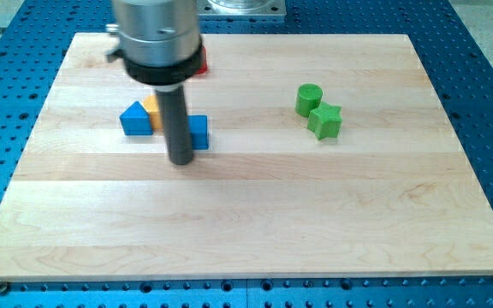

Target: Push the blue cube into the blue triangle

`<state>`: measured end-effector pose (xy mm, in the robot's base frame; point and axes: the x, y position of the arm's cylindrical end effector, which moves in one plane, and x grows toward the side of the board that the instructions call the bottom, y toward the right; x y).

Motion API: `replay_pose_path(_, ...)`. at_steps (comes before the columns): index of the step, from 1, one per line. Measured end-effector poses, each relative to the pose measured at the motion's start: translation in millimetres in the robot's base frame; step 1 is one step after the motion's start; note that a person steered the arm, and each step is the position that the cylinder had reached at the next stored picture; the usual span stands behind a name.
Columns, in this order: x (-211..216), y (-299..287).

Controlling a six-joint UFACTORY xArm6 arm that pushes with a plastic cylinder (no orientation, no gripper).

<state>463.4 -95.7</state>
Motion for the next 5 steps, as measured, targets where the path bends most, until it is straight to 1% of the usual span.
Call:
replay_pose_path(1, 6, 32)
replay_pose_path(2, 1, 95)
replay_pose_path(3, -21, 63)
replay_pose_path(4, -14, 7)
replay_pose_path(5, -9, -3)
